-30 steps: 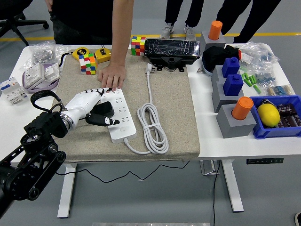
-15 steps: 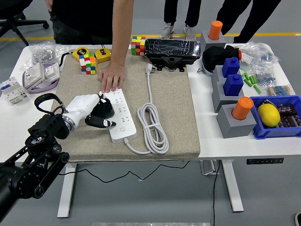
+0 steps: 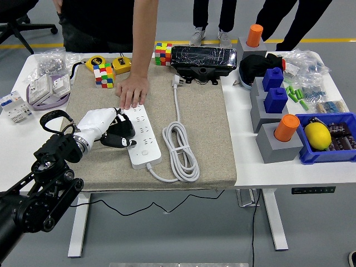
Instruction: Pick up the plug,place it near the board,insert it into the board,press the button
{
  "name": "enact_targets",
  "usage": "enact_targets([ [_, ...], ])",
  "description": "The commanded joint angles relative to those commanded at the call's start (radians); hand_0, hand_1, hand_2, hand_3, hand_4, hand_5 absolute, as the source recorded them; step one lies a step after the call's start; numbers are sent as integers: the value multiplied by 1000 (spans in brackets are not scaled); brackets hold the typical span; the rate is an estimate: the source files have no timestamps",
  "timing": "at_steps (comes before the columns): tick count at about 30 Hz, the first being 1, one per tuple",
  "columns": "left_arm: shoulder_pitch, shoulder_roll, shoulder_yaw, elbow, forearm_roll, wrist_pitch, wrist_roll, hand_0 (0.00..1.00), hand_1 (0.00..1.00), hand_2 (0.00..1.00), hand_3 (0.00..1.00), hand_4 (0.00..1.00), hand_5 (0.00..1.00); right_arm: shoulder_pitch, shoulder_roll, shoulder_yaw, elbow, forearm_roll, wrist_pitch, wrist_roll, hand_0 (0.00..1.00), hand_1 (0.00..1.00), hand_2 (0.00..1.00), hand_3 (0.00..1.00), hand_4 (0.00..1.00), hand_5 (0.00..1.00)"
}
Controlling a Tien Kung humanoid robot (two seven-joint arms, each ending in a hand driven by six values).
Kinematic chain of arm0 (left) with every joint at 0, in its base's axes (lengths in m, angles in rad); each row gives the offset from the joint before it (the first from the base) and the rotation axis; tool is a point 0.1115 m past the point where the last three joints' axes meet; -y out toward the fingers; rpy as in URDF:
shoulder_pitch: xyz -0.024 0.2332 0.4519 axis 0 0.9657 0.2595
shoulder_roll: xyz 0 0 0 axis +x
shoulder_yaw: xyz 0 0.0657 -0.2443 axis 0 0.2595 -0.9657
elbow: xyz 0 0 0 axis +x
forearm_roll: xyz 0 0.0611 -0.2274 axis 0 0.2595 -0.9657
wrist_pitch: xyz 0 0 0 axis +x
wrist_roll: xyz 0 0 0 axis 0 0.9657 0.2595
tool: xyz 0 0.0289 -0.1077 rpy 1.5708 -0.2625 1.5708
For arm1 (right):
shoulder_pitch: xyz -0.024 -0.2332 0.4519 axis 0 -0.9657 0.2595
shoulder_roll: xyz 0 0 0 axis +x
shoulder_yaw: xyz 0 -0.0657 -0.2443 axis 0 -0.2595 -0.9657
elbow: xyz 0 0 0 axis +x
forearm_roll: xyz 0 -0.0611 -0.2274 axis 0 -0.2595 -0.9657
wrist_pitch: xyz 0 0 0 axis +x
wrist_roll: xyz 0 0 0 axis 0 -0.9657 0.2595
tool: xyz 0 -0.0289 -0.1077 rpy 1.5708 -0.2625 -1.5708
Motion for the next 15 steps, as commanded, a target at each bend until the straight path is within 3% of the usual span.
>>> enact_targets([
  [5, -4, -2, 3, 5, 0, 10, 0, 416, 626, 569, 564, 998, 332, 1, 0, -1, 0, 1, 1, 0, 789, 693, 712, 762, 998, 998],
  [6, -4, -2, 6, 4, 0, 11, 3, 343, 512, 533, 519, 998, 149, 1, 0, -3, 0, 3, 2, 1, 789, 693, 712, 762, 998, 998],
  [11, -6, -2, 17, 12, 0, 5, 6, 343, 512, 533, 519, 998, 149, 1, -1, -3, 0, 5, 3, 2, 789, 693, 712, 762, 998, 998],
  [12, -6, -3, 17, 13, 0, 4, 8, 323, 410, 510, 532, 978, 2, 0, -1, -4, 0, 6, 3, 2, 788, 694, 712, 762, 998, 998],
  [15, -7, -5, 18, 19, 0, 6, 11, 323, 410, 510, 532, 978, 2, 0, -1, -6, 0, 8, 4, 3, 788, 694, 712, 762, 998, 998],
])
